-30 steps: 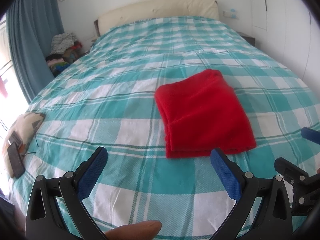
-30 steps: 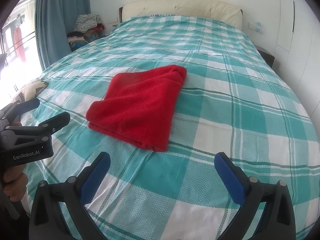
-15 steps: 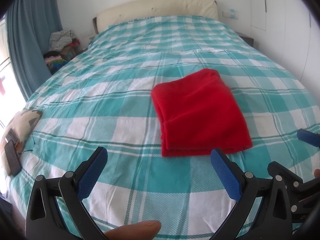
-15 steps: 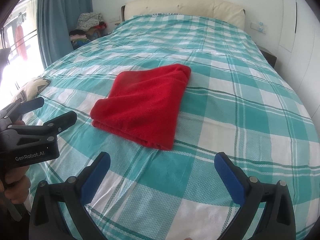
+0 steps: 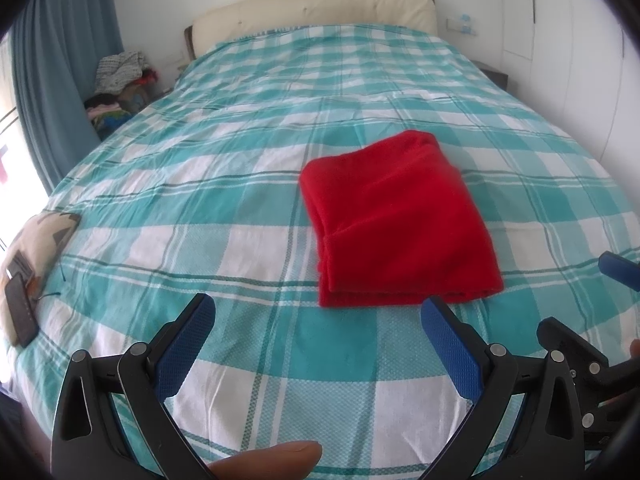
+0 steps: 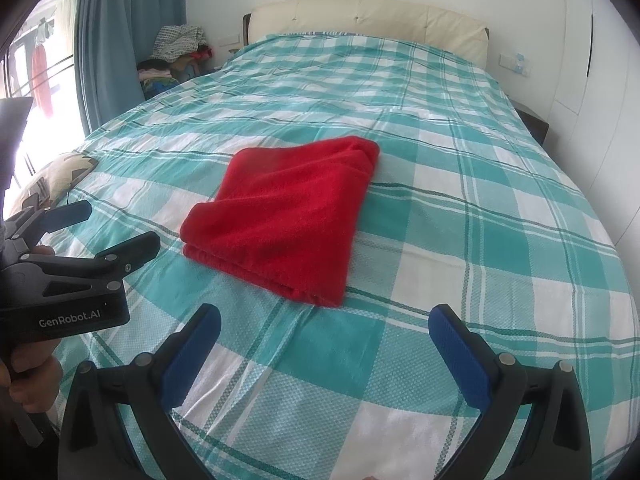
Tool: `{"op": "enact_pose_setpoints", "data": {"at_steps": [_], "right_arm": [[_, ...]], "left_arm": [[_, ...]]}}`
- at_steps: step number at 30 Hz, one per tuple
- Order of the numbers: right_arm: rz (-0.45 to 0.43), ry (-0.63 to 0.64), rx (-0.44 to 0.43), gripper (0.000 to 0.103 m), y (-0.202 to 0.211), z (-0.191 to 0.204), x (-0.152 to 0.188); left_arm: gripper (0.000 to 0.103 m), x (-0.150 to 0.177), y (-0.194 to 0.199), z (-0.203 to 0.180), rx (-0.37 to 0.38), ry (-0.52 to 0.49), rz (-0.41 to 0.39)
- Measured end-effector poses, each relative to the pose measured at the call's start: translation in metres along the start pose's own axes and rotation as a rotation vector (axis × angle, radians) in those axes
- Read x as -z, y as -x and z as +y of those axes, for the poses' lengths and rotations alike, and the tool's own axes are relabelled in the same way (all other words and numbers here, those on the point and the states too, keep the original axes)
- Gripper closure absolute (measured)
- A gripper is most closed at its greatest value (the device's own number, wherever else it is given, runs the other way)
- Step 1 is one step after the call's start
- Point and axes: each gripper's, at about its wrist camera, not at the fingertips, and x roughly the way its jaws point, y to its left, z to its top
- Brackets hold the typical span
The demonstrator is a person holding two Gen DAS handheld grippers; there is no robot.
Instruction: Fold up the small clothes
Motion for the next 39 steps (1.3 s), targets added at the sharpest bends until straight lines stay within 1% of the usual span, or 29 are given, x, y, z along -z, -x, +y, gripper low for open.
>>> {"op": "enact_pose_setpoints", "data": {"at_steps": [5,12,21,25,29,33,39], "right_arm": [[-0.002,0.011,0.037,0.001,0.001,0.002,-0.001],[-0.009,0.005,0.051,0.001,0.006,0.002,-0.003],[-0.035,-0.029,0.087,0.001,0.014,-0.01,-0.007],[-0.048,-0.047,0.096,0.001,0.018,-0.014,-0.009],[-0.051,-0.044,0.099,0.001,0.018,-0.014,-0.01],[-0.047,-0.046,0.105,0.001,0.018,-0.015,-0.01],[-0.053,-0.046,0.11,0.001,0.02,-0.016,-0.01]], "left_arm": [[0.0,0.0,0.0,0.001,0.002,0.002,0.001],[0.0,0.001,0.0,0.002,0.001,0.01,0.001],[0.0,0.0,0.006,0.013,0.0,0.031,-0.006],[0.0,0.001,0.005,0.016,-0.009,0.03,-0.002],[0.0,0.0,0.002,0.017,0.002,0.032,0.015],[0.0,0.001,0.004,0.017,0.007,0.038,0.003],[0.0,0.002,0.004,0.015,-0.012,0.036,-0.002]]}}
